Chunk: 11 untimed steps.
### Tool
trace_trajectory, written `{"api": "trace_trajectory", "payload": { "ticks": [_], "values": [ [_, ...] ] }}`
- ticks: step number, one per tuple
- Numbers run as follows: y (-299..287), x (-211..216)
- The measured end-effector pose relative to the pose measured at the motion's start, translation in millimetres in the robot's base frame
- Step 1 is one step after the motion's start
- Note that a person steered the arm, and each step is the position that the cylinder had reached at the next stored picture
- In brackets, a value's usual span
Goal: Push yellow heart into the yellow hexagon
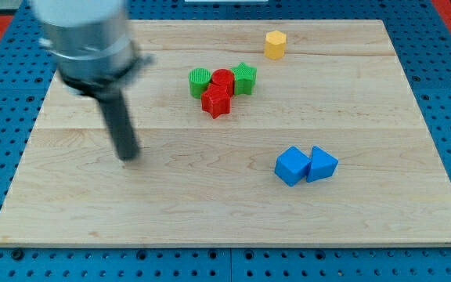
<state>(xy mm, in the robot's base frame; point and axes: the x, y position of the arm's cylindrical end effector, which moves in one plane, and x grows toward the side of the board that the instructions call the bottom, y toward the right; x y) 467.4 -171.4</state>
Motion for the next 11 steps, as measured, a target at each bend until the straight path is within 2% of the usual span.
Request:
{"api": "trace_trajectory", "payload": {
  "ticks": [2, 3, 4, 5, 6, 7, 8, 9, 10, 11],
  "values": [
    [-89.7, -151.6],
    [-88.3, -206.2],
    [-83.2, -241.4],
    [-15.6, -241.7],
    [71.4, -223.9],
    [24.2, -231.6],
    [33.5, -192.2],
    [88.9, -174.7],
    [173.9, -174.7],
    [199.3, -190.6]
  ]
}}
